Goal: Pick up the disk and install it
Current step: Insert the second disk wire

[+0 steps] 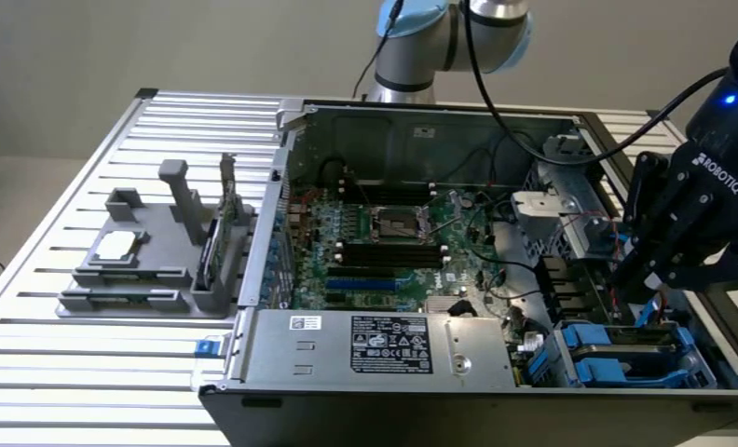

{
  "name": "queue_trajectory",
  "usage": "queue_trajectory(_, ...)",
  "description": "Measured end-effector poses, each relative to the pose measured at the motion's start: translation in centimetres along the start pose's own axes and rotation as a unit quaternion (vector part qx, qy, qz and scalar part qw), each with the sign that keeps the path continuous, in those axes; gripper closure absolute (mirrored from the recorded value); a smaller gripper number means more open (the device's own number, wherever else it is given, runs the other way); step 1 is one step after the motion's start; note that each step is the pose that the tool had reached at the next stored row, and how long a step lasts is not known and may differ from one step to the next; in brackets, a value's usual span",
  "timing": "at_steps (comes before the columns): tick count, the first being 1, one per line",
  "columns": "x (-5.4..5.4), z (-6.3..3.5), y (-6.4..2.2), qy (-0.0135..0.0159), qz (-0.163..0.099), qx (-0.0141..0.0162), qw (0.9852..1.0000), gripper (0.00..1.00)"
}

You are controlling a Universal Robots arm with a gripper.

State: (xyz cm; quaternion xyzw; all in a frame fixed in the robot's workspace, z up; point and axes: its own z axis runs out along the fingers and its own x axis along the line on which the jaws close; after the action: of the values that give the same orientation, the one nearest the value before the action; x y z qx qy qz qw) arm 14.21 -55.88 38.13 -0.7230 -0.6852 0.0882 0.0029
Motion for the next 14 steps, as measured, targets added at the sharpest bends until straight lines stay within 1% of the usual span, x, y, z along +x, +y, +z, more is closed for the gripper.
queue_trajectory(3,0.0,0.0,0.0,0.0,0.0,0.0,1.0,0.76)
queue_trajectory(8,0.5,-0.07,0.0,-0.0001,0.0,0.0,1.0,0.76)
queue_trajectory(14,1.1,-0.19,0.49,-0.0005,0.0,0.0,1.0,0.76)
